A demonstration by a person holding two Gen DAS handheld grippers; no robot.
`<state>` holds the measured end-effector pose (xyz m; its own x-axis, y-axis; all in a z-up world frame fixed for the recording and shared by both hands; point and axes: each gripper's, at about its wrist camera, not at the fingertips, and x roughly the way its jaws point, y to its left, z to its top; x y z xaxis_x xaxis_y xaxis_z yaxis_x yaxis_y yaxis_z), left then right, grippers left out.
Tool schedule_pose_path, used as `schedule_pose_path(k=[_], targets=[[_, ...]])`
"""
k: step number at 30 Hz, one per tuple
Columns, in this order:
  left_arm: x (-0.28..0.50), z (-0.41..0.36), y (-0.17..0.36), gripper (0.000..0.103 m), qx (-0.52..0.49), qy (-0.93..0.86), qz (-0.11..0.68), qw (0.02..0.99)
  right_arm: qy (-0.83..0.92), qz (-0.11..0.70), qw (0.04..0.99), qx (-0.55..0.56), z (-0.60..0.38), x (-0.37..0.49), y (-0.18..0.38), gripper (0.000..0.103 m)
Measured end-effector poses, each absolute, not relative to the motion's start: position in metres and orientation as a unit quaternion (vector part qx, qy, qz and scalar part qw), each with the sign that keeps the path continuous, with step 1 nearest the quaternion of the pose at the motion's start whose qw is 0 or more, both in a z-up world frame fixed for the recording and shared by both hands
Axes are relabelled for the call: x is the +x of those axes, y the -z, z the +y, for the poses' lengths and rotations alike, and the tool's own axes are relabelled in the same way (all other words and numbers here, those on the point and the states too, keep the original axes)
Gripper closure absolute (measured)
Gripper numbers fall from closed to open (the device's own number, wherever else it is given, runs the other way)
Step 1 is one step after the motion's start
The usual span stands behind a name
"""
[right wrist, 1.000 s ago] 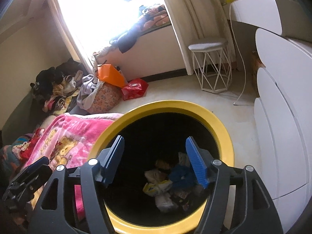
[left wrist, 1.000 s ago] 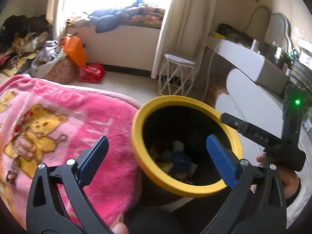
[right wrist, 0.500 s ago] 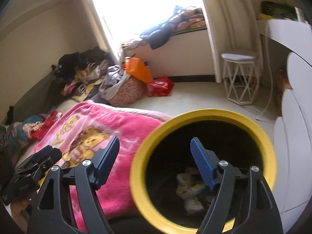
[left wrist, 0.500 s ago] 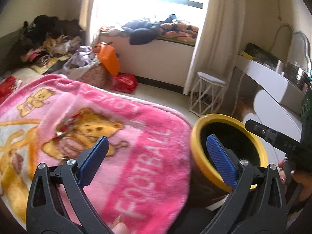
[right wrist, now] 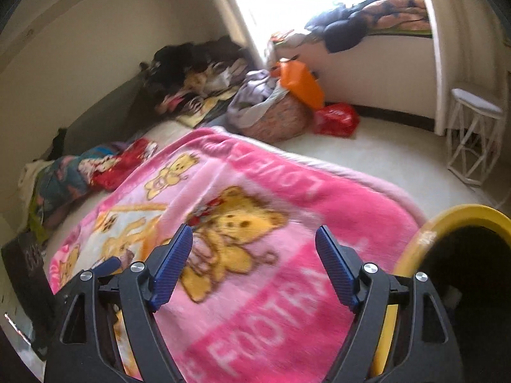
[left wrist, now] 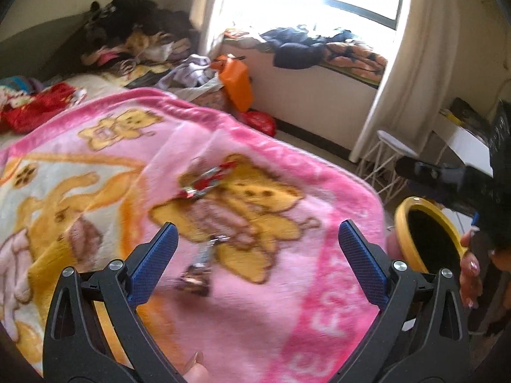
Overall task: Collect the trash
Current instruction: 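Move both tools back to the last wrappers on the blanket, then grasp a red wrapper with the right tool while the left tool grasps a brown candy bar, then carry the red wrapper and brown candy bar over the yellow bin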
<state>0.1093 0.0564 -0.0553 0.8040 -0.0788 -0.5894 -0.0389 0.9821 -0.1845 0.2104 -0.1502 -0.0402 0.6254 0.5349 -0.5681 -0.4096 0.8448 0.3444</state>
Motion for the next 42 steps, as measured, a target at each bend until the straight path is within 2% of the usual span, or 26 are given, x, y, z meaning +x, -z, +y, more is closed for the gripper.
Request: schedule_pose_path(k=[7, 15, 20, 23, 26, 27, 29, 42], targets=[[0.112, 0.094, 0.077, 0.012, -0.131, 0.006, 0.333, 0.934, -0.285, 0.370, 0.883, 0.051, -0.072, 0.244, 0.054, 0.026], [0.116, 0.102, 0.102, 0.045, -0.138, 0.018, 0.358, 0.923, -0.277, 0.427, 0.860, 0.042, -0.001, 0.292, 0.089, 0.026], [0.118, 0.100, 0.117, 0.061, -0.140, 0.027, 0.379, 0.914, -0.259, 0.467, 0.844, 0.051, 0.025, 0.318, 0.115, 0.029], [0.119, 0.099, 0.123, 0.066, -0.137, 0.030, 0.387, 0.911, -0.247, 0.491, 0.833, 0.068, 0.033, 0.333, 0.133, 0.035], [0.120, 0.097, 0.126, 0.070, -0.132, 0.033, 0.391, 0.910, -0.254, 0.503, 0.822, 0.077, 0.037, 0.340, 0.143, 0.057], [0.121, 0.096, 0.127, 0.074, -0.131, 0.034, 0.394, 0.909, -0.262, 0.504, 0.819, 0.079, 0.039, 0.341, 0.145, 0.069], [0.122, 0.094, 0.128, 0.080, -0.126, 0.033, 0.398, 0.908, -0.274, 0.496, 0.821, 0.079, 0.038, 0.339, 0.144, 0.070], [0.127, 0.077, 0.114, 0.088, -0.144, 0.054, 0.394, 0.906, -0.266, 0.413, 0.865, 0.101, -0.055, 0.295, 0.091, 0.081]])
